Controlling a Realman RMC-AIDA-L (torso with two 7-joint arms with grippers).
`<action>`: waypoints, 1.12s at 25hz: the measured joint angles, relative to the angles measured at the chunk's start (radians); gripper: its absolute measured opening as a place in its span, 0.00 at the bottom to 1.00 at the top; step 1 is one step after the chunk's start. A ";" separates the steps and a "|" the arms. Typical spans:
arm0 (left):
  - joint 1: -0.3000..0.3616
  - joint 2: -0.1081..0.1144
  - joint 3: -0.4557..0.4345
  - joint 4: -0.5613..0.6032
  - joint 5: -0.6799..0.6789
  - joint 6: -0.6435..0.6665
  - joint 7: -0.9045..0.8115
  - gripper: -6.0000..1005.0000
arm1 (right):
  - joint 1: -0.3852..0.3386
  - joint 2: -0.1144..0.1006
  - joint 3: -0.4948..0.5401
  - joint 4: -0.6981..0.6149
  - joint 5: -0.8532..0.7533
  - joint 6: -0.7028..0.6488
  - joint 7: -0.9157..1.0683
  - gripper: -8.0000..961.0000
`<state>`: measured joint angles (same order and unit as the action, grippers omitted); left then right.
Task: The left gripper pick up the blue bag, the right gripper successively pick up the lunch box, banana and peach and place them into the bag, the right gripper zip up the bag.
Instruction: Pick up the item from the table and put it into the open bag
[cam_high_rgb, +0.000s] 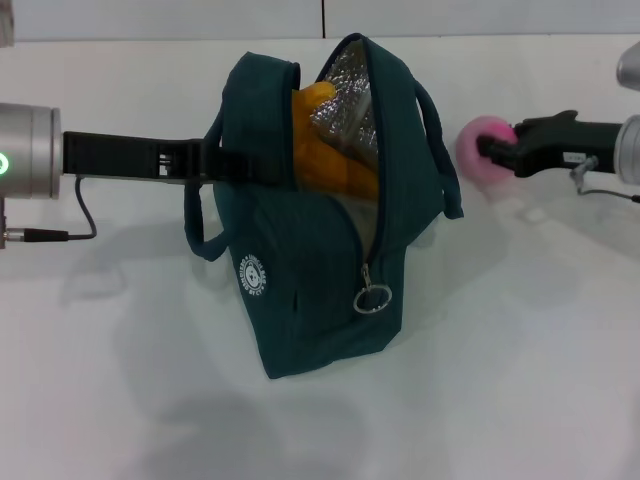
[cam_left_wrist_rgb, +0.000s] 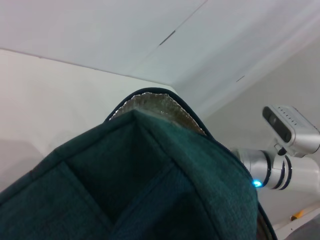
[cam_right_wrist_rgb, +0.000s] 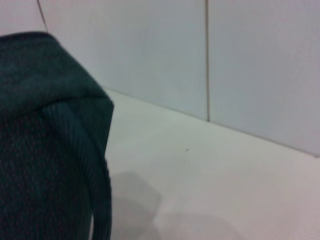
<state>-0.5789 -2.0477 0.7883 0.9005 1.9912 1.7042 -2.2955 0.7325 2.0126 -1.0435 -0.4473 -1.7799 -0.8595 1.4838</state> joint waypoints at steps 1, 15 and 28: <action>0.000 0.000 0.000 0.000 -0.002 0.000 0.000 0.04 | -0.023 0.000 0.000 -0.040 0.001 -0.006 0.016 0.34; 0.015 0.006 0.000 0.000 -0.020 0.004 -0.001 0.04 | -0.231 -0.004 0.005 -0.506 0.298 -0.473 0.082 0.18; 0.008 0.003 0.000 0.000 -0.020 0.003 0.003 0.04 | -0.082 0.009 -0.165 -0.419 0.362 -0.568 0.053 0.10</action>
<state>-0.5706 -2.0448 0.7884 0.9005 1.9708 1.7069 -2.2924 0.6503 2.0215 -1.2080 -0.8662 -1.4181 -1.4276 1.5373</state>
